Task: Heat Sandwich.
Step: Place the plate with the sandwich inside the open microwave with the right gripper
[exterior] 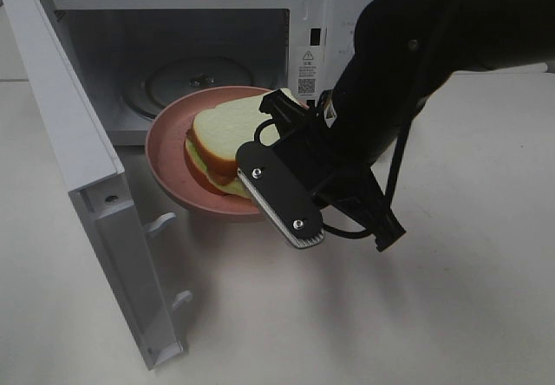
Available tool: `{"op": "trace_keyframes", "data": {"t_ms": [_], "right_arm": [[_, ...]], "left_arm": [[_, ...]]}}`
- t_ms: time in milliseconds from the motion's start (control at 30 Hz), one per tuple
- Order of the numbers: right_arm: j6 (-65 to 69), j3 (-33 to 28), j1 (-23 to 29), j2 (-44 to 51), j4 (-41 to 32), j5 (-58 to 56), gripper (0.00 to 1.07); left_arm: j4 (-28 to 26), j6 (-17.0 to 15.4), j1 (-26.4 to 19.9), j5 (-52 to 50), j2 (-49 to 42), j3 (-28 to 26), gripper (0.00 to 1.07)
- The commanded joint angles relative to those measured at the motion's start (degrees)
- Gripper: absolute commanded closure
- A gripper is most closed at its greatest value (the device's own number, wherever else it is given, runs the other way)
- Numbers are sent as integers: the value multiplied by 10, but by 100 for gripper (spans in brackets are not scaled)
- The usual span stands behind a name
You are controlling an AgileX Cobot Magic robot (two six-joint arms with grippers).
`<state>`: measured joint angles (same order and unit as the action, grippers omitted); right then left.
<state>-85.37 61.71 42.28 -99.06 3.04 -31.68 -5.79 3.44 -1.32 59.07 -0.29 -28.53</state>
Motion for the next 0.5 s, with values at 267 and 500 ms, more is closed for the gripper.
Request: {"op": "trace_keyframes", "data": {"t_ms": [267, 500], "right_arm": [[-24, 77, -1, -51, 14, -18, 107], [-23, 125, -1, -86, 14, -36, 107]], "left_arm": [[-3, 2, 3, -1, -15, 2, 5], [-3, 2, 3, -1, -15, 2, 5]]}}
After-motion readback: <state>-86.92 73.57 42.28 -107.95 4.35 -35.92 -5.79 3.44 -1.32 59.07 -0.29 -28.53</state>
